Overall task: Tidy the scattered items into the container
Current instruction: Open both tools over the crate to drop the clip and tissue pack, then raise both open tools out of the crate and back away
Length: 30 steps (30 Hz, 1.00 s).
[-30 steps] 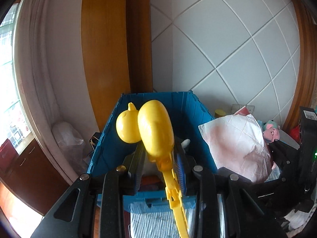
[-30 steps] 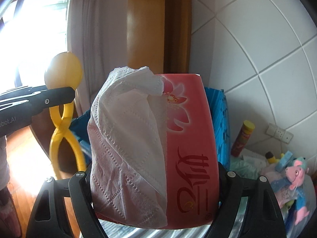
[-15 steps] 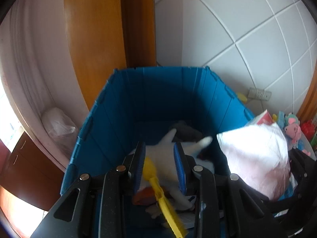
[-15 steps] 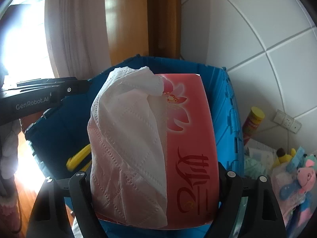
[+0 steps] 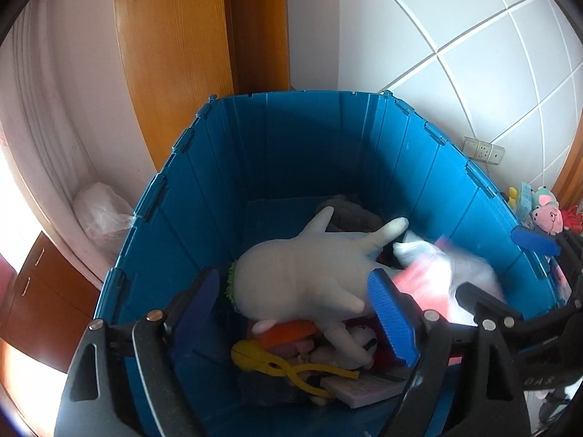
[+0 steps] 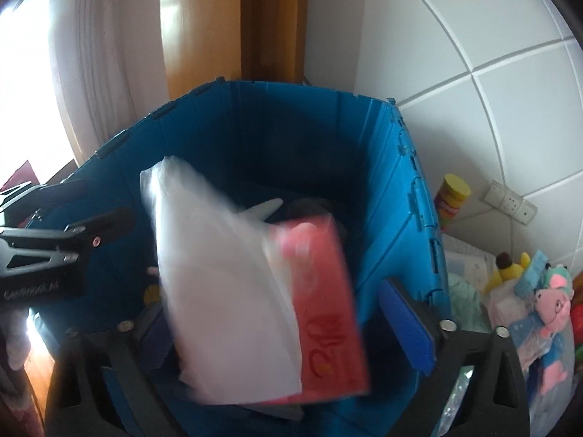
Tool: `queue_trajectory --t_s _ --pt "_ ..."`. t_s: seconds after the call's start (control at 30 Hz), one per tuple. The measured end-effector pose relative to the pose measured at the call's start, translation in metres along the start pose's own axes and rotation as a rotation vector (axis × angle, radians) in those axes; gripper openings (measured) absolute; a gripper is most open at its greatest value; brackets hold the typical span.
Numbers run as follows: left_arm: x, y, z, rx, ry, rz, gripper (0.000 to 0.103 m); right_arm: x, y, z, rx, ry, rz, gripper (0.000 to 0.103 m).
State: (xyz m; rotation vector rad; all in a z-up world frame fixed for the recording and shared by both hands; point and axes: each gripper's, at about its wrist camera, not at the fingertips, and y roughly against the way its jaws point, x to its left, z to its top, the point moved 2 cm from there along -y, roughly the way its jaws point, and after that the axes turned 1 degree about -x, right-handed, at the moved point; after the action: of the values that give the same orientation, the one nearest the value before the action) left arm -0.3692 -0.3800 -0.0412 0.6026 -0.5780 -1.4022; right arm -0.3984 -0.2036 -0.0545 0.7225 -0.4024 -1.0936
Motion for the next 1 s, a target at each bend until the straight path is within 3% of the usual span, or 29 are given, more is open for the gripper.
queue_trajectory --t_s 0.67,1.0 --pt "0.007 0.061 -0.048 -0.044 0.010 0.044 0.084 0.020 0.065 -0.032 -0.068 -0.013 -0.008 0.103" --pt "0.011 0.076 -0.077 -0.037 0.021 0.015 0.084 0.028 0.096 -0.061 -0.099 -0.046 -0.028 0.103"
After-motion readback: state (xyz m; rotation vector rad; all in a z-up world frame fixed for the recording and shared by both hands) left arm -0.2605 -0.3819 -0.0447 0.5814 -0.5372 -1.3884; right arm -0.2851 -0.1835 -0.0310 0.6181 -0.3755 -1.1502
